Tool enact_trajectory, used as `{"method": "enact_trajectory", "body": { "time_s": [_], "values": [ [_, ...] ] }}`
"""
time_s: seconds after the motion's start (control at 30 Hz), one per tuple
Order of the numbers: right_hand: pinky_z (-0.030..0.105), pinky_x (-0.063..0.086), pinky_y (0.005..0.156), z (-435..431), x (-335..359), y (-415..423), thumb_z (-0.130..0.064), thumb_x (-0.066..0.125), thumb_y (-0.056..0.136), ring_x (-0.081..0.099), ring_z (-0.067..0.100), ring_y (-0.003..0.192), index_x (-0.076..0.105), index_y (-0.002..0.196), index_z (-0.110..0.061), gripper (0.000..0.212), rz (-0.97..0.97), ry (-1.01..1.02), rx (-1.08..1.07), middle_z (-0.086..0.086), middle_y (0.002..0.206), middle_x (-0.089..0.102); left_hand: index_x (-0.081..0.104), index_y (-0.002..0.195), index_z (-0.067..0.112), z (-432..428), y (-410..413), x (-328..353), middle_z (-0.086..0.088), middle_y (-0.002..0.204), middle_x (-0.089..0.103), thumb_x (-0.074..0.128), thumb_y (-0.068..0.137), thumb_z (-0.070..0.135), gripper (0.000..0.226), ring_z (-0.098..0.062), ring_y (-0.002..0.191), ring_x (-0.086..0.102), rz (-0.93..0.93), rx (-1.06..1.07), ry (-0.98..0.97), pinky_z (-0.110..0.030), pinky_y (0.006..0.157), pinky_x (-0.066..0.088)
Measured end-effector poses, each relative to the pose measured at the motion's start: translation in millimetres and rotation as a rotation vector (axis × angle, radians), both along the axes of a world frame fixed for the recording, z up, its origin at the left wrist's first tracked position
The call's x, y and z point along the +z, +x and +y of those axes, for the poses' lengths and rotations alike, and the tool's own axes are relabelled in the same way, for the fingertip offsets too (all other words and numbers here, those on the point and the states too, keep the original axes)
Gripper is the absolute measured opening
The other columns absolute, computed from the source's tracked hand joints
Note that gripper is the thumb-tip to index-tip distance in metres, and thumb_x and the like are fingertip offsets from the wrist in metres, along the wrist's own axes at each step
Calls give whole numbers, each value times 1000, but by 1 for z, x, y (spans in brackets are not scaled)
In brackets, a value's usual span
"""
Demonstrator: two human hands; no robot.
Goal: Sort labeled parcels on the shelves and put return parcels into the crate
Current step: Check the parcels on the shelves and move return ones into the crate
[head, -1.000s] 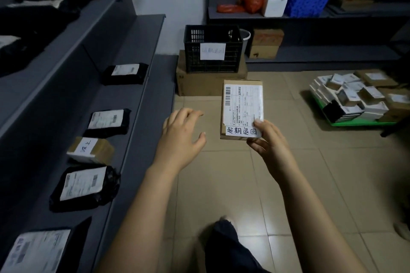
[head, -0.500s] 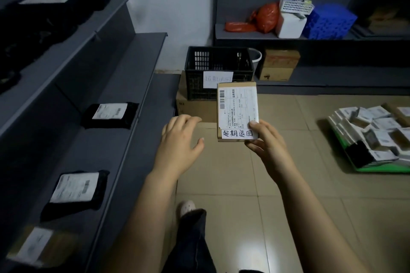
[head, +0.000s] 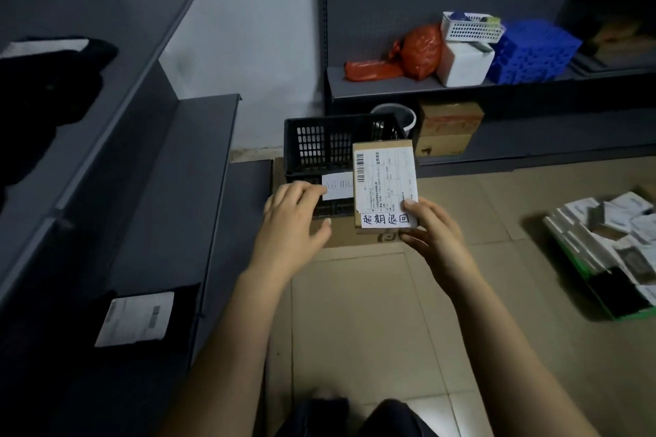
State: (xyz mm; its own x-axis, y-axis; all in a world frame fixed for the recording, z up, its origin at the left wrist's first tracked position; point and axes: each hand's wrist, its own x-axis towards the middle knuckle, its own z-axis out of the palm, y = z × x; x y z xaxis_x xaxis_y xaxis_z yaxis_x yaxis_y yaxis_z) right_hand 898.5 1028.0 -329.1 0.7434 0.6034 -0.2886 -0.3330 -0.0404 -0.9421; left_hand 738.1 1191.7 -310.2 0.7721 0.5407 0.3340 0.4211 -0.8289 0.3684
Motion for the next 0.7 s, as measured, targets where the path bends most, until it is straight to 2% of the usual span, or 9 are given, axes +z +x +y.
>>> {"method": "enact_trajectory", "body": {
  "time_s": [0.17,0.37,0.53,0.7],
  "values": [
    [31,51,82,68,-11,50,-34,71,84,61,21,90,66,114,-19,34,9,-12,-8,9,112,71,55,127,17,66,47,-9,0,123,53,65,86,26,43,-20,120,43,33,2,-18,-41,103,33],
    [39,54,91,157,-30,127,-44,75,76,67,24,103,67,113,-23,43,20,-24,54,2,111,72,56,127,17,149,112,-19,1,123,53,65,86,25,43,-19,120,43,35,35,-4,-39,105,31],
    [40,50,97,239,-37,199,-41,68,84,65,28,110,63,122,-18,45,82,42,201,6,116,70,58,126,14,219,178,-19,-2,121,56,67,85,24,43,-21,117,47,19,118,-21,-43,101,39],
    [39,52,91,304,-45,253,-39,62,90,67,25,107,59,127,-17,43,92,-2,296,4,117,70,54,131,16,273,226,-30,0,127,53,64,88,27,46,-19,121,44,62,169,-80,-34,101,35]
  ]
}}
